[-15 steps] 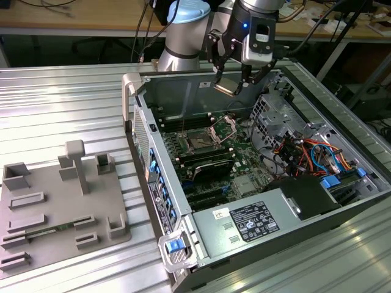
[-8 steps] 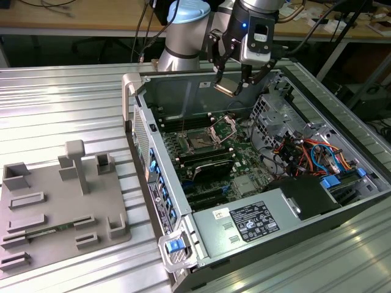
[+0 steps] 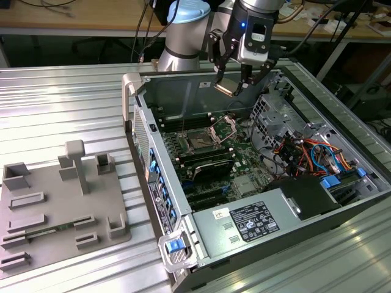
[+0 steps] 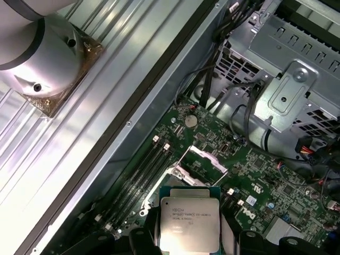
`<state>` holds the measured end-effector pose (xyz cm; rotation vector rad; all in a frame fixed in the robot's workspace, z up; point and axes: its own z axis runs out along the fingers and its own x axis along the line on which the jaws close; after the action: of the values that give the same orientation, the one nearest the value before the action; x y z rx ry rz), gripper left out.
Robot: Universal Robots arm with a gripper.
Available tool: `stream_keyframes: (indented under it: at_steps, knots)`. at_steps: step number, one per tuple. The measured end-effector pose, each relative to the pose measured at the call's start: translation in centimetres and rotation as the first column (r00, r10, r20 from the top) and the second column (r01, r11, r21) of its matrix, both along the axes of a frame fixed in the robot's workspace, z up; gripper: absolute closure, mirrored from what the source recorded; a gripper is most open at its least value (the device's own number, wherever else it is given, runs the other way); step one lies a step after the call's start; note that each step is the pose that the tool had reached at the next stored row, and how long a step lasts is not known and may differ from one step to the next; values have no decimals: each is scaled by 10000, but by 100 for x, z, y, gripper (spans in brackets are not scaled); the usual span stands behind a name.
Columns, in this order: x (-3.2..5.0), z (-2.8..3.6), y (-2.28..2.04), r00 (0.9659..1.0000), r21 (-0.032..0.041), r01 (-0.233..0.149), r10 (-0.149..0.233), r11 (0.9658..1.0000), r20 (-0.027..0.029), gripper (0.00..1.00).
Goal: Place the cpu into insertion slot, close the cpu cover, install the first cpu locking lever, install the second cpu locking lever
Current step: 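Place the cpu into insertion slot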
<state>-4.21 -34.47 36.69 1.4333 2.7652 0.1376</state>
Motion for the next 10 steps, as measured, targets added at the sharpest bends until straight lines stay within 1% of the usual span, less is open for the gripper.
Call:
stream_keyframes:
  at_steps: [2,4,10]
  knots:
    - [0,0,0,9999,0,156,-156,9999,0,45]
    - [0,0,0,9997,0,232,-232,9997,0,45]
    - [0,-1,0,9996,0,280,-280,9996,1,45]
